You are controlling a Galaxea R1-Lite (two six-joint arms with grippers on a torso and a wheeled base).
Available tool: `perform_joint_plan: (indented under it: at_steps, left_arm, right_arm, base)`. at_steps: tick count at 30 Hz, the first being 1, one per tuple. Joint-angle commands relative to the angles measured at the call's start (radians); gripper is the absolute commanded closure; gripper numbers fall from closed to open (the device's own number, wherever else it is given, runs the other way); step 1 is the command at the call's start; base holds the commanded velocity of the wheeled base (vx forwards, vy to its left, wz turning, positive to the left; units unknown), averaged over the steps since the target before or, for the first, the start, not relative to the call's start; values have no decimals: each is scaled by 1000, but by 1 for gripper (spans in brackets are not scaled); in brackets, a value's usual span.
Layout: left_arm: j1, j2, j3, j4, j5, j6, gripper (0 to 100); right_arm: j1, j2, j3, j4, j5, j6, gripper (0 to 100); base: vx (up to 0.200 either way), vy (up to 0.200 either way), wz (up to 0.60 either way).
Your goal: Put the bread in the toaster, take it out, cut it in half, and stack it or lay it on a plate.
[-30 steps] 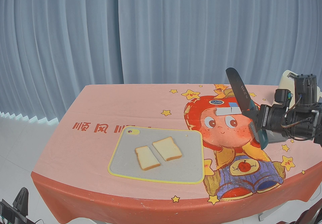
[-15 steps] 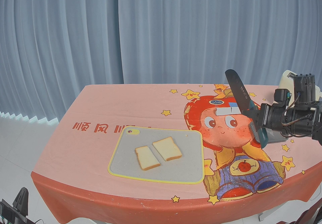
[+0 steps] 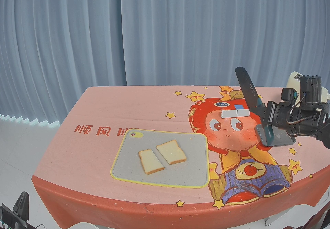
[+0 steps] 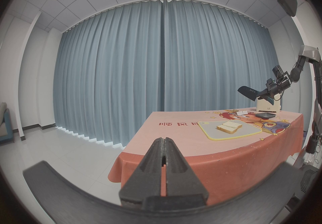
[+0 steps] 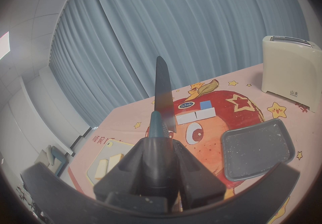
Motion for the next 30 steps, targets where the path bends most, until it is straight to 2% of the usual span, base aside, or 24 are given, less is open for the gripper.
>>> perform_joint_plan:
  at_steps: [1,30]
  left_arm:
    - [0,-5,18,0,0,0,100]
    - [0,-5,18,0,0,0,100]
  right_arm:
    - [-8,8,-1,-1,1,0,100]
    - [-17,14,-4,-1,-1,-2,100]
  base:
    - [0,0,0]
    - [0,0,0]
